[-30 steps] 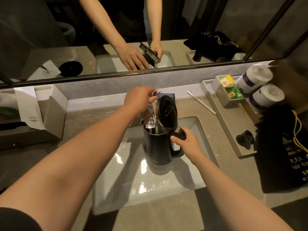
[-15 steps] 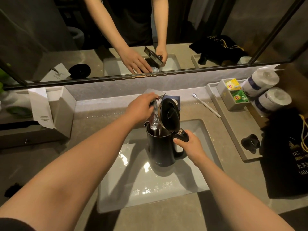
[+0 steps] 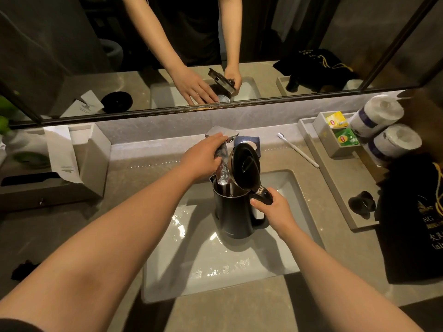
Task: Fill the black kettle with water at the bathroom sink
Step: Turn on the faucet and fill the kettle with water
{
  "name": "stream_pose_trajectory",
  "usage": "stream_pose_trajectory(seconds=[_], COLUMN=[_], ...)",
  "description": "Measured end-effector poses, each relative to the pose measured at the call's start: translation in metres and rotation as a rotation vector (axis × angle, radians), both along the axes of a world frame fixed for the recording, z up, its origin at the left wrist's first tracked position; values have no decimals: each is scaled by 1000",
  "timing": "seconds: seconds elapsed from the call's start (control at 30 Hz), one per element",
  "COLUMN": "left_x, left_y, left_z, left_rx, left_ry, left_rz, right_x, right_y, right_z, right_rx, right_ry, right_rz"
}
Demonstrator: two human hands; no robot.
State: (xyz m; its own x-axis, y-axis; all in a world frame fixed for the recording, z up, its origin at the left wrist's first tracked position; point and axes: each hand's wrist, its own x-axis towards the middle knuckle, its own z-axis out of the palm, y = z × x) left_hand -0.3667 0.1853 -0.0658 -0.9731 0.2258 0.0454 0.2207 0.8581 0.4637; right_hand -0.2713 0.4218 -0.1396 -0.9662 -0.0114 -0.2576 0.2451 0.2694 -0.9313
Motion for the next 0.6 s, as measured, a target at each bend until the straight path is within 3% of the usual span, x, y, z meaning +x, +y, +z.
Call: stream_pose_trajectory(seconds=[0.6], left_x=[8], left_y=[-1], left_z=[4], left_rx=[28], left_ry=[-34], left_rz=[-21], right_x=[1], right_y=[-5], right_z=[-2], right_rx=[-18], right_ry=[-34], right_rz=[-25])
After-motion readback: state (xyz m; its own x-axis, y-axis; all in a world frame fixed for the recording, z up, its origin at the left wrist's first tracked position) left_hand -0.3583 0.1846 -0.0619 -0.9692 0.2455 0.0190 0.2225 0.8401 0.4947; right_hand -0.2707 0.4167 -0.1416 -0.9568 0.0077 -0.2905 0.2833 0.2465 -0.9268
